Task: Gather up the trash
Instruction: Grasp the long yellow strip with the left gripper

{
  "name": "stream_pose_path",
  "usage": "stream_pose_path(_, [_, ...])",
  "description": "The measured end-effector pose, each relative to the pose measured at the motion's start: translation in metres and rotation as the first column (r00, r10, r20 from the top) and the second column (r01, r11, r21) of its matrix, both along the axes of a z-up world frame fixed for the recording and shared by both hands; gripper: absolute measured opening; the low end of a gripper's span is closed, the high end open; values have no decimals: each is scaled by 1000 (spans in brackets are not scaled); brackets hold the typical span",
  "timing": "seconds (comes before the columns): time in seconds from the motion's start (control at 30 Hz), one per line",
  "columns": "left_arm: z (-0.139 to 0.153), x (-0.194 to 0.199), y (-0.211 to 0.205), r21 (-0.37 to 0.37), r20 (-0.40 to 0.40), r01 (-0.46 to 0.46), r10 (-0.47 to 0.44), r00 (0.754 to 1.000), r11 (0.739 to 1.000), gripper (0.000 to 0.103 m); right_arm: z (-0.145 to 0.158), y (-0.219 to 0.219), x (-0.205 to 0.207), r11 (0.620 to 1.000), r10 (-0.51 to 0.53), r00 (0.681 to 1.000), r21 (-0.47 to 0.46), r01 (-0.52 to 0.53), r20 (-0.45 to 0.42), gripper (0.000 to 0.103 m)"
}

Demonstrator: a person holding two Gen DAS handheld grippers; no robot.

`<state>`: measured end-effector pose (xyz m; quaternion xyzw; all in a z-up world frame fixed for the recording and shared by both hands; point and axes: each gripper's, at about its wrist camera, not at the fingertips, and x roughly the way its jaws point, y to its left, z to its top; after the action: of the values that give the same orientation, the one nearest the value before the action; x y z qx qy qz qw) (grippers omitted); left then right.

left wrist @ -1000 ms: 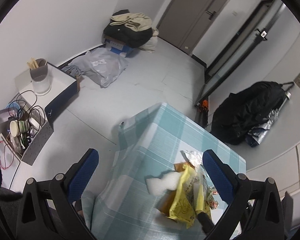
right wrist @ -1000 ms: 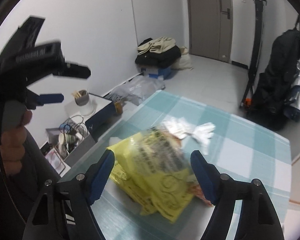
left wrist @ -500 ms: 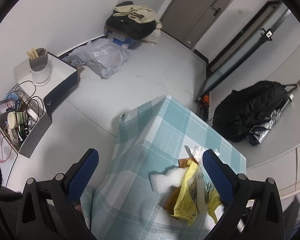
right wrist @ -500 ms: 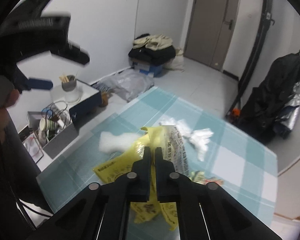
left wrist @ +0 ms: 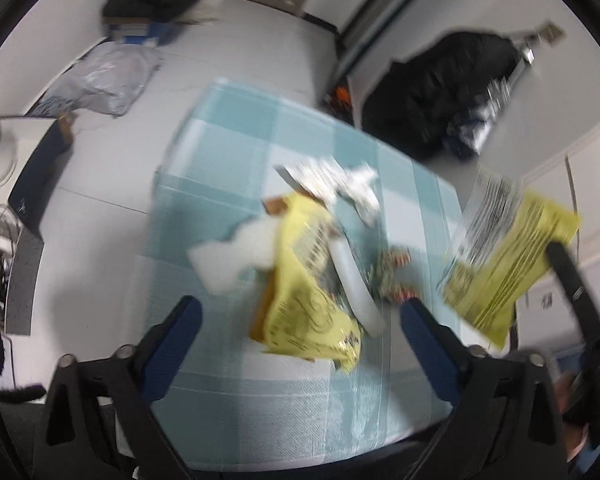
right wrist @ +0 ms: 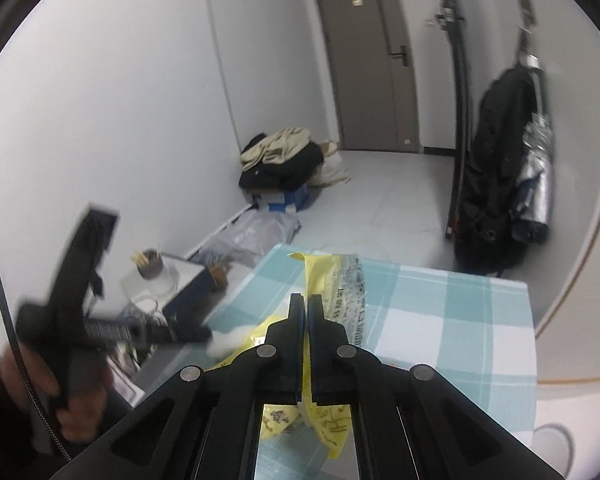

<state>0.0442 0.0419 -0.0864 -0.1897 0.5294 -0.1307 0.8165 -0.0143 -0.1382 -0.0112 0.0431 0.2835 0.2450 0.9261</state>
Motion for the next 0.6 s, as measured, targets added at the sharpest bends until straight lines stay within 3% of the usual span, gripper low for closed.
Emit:
stream_pose_path(0.1, [-6,4,-10,34,-23,24,-23,999,999,78,2,-15,-5,999,-13,1000,35,13,4,1])
stream_pose_path(0.13, [-8,4,-12,43,-28,27,-25,999,999,66,1,-20,-7,999,-17,1000,50,16,6,1])
stream_pose_path(0.3, [-12,-1,-23,114,-37,56,-52,998,992,54,-9,-32,-16,997,-22,1000,75,22,-13,1])
stream_pose_path(0.33, [-13,-1,-25,127,-37,58,-54,998,990,44,-10,-34,-18,996,-22,1000,81,23,-13,1])
stream_pose_path(0.43, [-16,3,-28,154,-39,60,-54,998,986,31,-10,-39,-24,996,-27,1000,89,27,-2,1])
stream_pose_path(0.47, [-17,2,-28,162,-36,55,-49,998,985,21,-10,-41,-26,995,-28,1000,91,28,3,1])
stream_pose_path(0.6, [-16,1,-27,159,-25,40,-37,999,987,7,-10,-43,-30,994,-24,1000,103,23,12,1])
